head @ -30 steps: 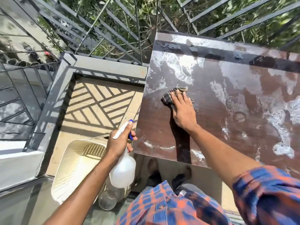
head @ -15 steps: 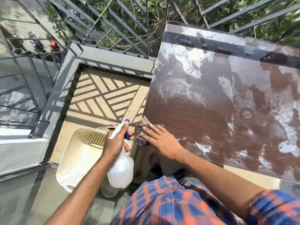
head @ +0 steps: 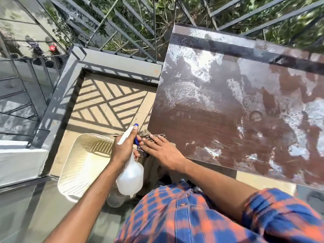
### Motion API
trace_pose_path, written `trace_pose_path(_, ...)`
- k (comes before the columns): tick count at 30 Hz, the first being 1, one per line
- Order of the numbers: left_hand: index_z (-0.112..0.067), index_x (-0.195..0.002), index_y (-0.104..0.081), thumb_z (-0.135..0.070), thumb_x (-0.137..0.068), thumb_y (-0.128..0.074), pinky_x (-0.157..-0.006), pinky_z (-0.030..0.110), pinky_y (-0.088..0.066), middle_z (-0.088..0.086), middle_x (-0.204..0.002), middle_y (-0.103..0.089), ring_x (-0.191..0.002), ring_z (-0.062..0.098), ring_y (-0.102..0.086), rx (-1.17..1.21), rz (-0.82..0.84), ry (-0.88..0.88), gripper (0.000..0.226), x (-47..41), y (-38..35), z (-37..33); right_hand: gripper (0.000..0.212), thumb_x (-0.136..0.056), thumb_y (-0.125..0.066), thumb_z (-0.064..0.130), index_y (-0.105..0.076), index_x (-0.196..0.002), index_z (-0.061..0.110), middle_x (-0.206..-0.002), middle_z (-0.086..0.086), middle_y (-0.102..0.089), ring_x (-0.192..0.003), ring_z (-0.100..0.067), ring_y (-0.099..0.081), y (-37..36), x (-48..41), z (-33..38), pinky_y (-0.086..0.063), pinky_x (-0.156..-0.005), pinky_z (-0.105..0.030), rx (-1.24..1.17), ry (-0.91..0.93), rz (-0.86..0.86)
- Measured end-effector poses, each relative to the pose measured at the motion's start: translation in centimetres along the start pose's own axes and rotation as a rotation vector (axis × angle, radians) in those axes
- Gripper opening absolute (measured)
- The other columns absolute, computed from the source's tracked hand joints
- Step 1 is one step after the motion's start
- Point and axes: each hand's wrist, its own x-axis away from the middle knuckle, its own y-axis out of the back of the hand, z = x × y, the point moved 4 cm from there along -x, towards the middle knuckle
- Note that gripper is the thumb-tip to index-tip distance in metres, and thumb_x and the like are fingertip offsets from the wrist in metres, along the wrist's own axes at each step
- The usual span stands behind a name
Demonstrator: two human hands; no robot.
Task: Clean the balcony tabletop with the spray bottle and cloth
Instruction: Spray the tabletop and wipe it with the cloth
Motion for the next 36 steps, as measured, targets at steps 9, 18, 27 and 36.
trace_pose_path(9,-0.016,-0.064,-0.068,-0.061,-0.082,-0.064,-0.051,0.036,-0.041,0.015,-0.071,-0.070,-0.043,0.030,-0.051,-0.069,0.085,-0.008,0.048,0.2,-2.0,-0.1,0.076,-0.092,-0.063,0.006,-0.026,-0.157,0.023,-0.163,-0.004,-0.029,-0.151,-0.031,-0.024,2.3,14.9,-10.5,-0.027,-0.119,-0.049,-0.089,-0.661,-0.216)
trace_pose_path(18,-0.003,-0.076,-0.068,-0.046,-0.095,-0.065,-0.051,0.031,-0.042,0.007,-0.066,-0.069,-0.056,0.032,-0.054,-0.125,0.150,-0.011,0.047,1.7,-6.0,-0.4,0.065,-0.093,-0.045,0.010,-0.032,-0.156,0.020,-0.162,-0.004,-0.032,-0.148,-0.035,-0.030,0.1,9.5,-4.8,-0.032,-0.117,-0.051,-0.038,-0.463,-0.145)
trace_pose_path(27,-0.013,-0.076,-0.068,-0.046,-0.096,-0.064,-0.052,0.031,-0.040,0.003,-0.064,-0.068,-0.070,0.040,-0.057,-0.174,0.283,-0.047,0.038,2.6,-10.4,-0.5,0.083,-0.089,-0.061,0.001,-0.022,-0.159,0.021,-0.166,-0.004,-0.020,-0.153,-0.032,-0.016,1.9,24.7,-12.1,-0.024,-0.121,-0.049,-0.141,-0.878,-0.258)
trace_pose_path(36,-0.004,-0.075,-0.069,-0.054,-0.091,-0.067,-0.058,0.038,-0.044,0.008,-0.071,-0.071,-0.057,0.033,-0.058,-0.245,0.323,-0.055,0.052,3.7,-13.5,-0.4,0.085,-0.080,-0.071,0.008,-0.032,-0.156,0.016,-0.162,-0.009,-0.032,-0.147,-0.039,-0.031,1.8,16.1,-7.3,-0.035,-0.115,-0.052,-0.125,-0.674,-0.238)
